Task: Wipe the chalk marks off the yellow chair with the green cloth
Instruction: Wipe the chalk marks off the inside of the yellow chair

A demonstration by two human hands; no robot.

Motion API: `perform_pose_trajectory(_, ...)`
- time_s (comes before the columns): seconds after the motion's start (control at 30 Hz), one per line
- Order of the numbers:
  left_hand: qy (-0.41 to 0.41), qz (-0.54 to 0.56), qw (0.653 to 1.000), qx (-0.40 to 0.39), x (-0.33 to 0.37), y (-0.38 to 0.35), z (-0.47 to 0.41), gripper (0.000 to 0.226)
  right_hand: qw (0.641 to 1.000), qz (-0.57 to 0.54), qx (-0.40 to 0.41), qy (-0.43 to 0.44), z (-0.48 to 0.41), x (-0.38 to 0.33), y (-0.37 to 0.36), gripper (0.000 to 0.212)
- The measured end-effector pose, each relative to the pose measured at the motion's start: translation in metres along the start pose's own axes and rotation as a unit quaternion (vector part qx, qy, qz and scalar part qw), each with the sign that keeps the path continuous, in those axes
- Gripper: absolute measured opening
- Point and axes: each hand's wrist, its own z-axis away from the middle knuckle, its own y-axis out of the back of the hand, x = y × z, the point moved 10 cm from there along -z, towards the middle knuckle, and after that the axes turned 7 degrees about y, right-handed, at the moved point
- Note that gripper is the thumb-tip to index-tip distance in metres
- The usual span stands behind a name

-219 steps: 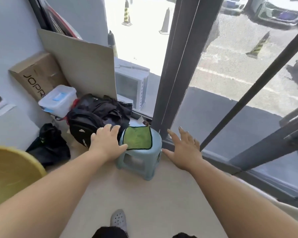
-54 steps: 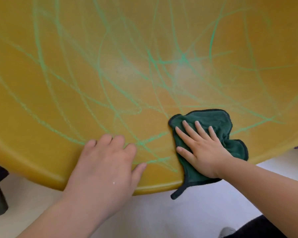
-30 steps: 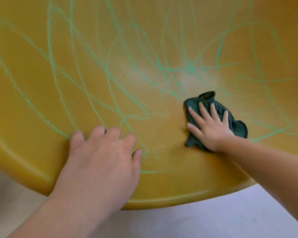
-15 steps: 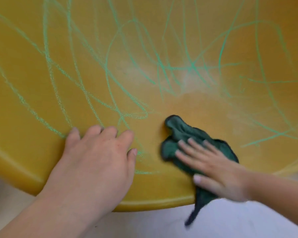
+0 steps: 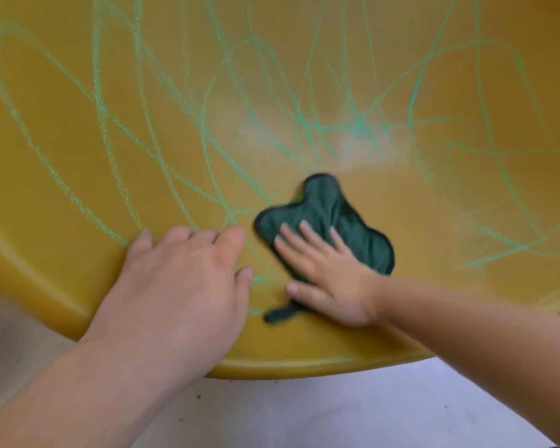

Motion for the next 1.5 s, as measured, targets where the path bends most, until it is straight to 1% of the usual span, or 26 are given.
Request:
perform_pose_trajectory(0.07,-0.004,0.001,1.0,0.004,0.0,0.0,0.0,0.034,0.995,-0.034,-0.047,0.086,0.043,-0.036,-0.01,0.073)
perform_pose_trajectory(0.1,-0.007,0.001,1.0,0.004,0.001,-0.001,0.001,0.034,0.99,-0.061,-0.075,0.103,0.065,-0.041,-0.013,0.071)
perform_pose_trajectory(0.13,-0.008,0.0,1.0,0.003,0.001,-0.002,0.001,0.033,0.988,-0.067,-0.095,0.103,0.083,-0.038,-0.016,0.072)
perform_pose_trajectory(0.17,-0.008,0.0,1.0,0.001,0.001,-0.003,0.001,0.033,0.991,-0.04,-0.096,0.083,0.096,-0.025,-0.018,0.076)
perform_pose_trajectory(0.2,-0.008,0.001,1.0,0.0,0.001,-0.004,0.0,0.033,0.996,0.013,-0.084,0.041,0.102,-0.001,-0.018,0.082)
perform_pose_trajectory(0.27,-0.009,0.0,1.0,0.003,0.002,-0.004,-0.003,0.034,0.99,0.085,-0.059,-0.096,0.099,0.066,-0.011,0.093)
perform_pose_trajectory(0.33,-0.011,-0.012,1.0,0.005,0.003,-0.005,-0.002,0.035,0.974,0.07,-0.011,-0.216,0.079,0.128,0.005,0.1)
perform_pose_trajectory(0.4,-0.011,-0.015,1.0,0.006,0.003,-0.005,-0.002,0.037,0.958,0.043,0.053,-0.277,0.045,0.167,0.026,0.107)
perform_pose_trajectory(0.47,-0.008,-0.017,1.0,0.002,0.002,-0.006,-0.002,0.038,0.948,0.027,0.094,-0.304,0.007,0.175,0.044,0.098)
perform_pose_trajectory(0.53,-0.003,-0.019,1.0,0.0,0.002,-0.006,-0.001,0.039,0.958,0.028,0.109,-0.265,-0.028,0.152,0.05,0.081)
perform_pose_trajectory(0.63,0.001,-0.017,1.0,0.0,0.0,-0.006,-0.001,0.04,0.99,0.037,0.068,-0.12,-0.048,0.079,0.031,0.066)
perform_pose_trajectory(0.7,0.002,-0.009,1.0,0.003,-0.001,-0.004,-0.001,0.04,0.999,0.037,0.026,-0.02,-0.024,0.023,0.01,0.066)
perform_pose_trajectory(0.77,-0.001,-0.002,1.0,0.002,-0.001,-0.004,-0.002,0.04,0.998,0.009,-0.018,0.056,0.018,-0.02,-0.005,0.067)
perform_pose_trajectory(0.8,-0.005,0.001,1.0,0.001,0.0,-0.005,-0.002,0.041,0.996,-0.021,-0.047,0.077,0.042,-0.032,-0.009,0.067)
perform_pose_trajectory(0.87,-0.013,-0.001,1.0,0.004,0.002,-0.006,-0.004,0.042,0.988,-0.059,-0.116,0.085,0.088,-0.036,-0.018,0.069)
perform_pose_trajectory(0.9,-0.015,-0.003,1.0,0.005,0.003,-0.007,-0.004,0.042,0.987,-0.052,-0.138,0.066,0.104,-0.025,-0.021,0.071)
perform_pose_trajectory(0.97,-0.018,-0.008,1.0,0.003,0.003,-0.009,-0.005,0.043,0.989,0.007,-0.145,-0.027,0.117,0.026,-0.023,0.081)
perform_pose_trajectory(1.0,-0.021,-0.01,1.0,0.001,0.003,-0.01,-0.006,0.044,0.986,0.034,-0.128,-0.102,0.116,0.062,-0.018,0.09)
perform_pose_trajectory(1.07,-0.024,-0.008,1.0,-0.01,0.004,-0.011,-0.005,0.047,0.964,0.052,-0.036,-0.26,0.109,0.14,0.005,0.103)
perform_pose_trajectory(1.13,-0.027,-0.011,0.999,-0.014,0.004,-0.012,-0.005,0.05,0.939,0.057,0.024,-0.338,0.087,0.19,0.028,0.099)
perform_pose_trajectory(1.17,-0.028,-0.015,0.999,-0.015,0.003,-0.013,-0.006,0.051,0.935,0.055,0.034,-0.349,0.072,0.199,0.037,0.091)
perform_pose_trajectory(1.23,-0.023,-0.017,1.0,-0.012,0.001,-0.012,-0.005,0.05,0.943,0.052,0.052,-0.326,0.035,0.192,0.045,0.076)
perform_pose_trajectory(1.3,-0.017,-0.017,1.0,-0.012,0.0,-0.013,-0.003,0.049,0.962,0.042,0.044,-0.267,0.005,0.158,0.037,0.071)
perform_pose_trajectory(1.4,-0.018,-0.01,1.0,-0.011,-0.001,-0.011,-0.002,0.051,0.994,0.038,-0.002,-0.106,-0.002,0.063,0.007,0.071)
perform_pose_trajectory(1.47,-0.018,-0.006,1.0,-0.009,-0.001,-0.009,-0.003,0.052,0.999,0.006,-0.037,0.026,0.028,-0.009,-0.01,0.068)
perform_pose_trajectory(1.5,-0.018,-0.006,1.0,-0.009,-0.001,-0.009,-0.003,0.052,0.995,-0.029,-0.059,0.07,0.049,-0.034,-0.014,0.064)
